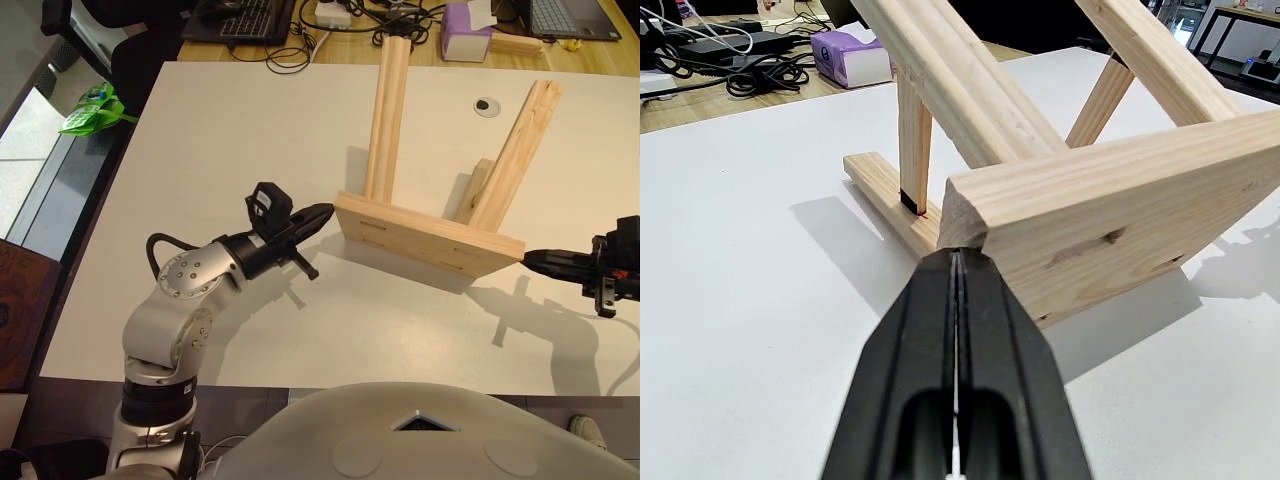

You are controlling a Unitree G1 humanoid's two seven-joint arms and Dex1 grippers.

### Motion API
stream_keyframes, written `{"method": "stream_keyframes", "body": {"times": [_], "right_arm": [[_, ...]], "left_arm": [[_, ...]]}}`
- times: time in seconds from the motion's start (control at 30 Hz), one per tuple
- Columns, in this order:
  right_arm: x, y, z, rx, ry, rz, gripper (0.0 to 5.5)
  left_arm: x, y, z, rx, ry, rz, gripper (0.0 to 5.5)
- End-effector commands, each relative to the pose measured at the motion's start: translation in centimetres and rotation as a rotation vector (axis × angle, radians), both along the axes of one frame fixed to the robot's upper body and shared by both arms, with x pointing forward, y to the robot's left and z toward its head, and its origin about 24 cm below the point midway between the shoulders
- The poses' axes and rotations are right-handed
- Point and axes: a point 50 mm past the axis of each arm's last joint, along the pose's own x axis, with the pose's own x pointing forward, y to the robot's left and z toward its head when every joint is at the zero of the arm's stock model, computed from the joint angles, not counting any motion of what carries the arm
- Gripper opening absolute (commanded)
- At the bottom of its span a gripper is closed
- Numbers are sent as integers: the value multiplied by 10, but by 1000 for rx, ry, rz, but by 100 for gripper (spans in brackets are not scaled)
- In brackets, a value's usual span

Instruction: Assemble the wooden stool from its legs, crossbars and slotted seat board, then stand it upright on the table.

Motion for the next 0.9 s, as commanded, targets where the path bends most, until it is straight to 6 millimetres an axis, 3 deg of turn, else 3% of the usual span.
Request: {"method": "stream_keyframes", "body": {"times": [0.03, 0.57, 0.9], "right_arm": [[3, 22, 7, 83, -49, 88, 0], [10, 3, 10, 12, -82, 21, 0], [8, -28, 4, -106, -66, -29, 0]], "left_arm": [[-13, -32, 11, -143, 5, -214, 3], [-4, -10, -6, -39, 17, -112, 3], [7, 20, -23, 50, 40, -9, 3]]}}
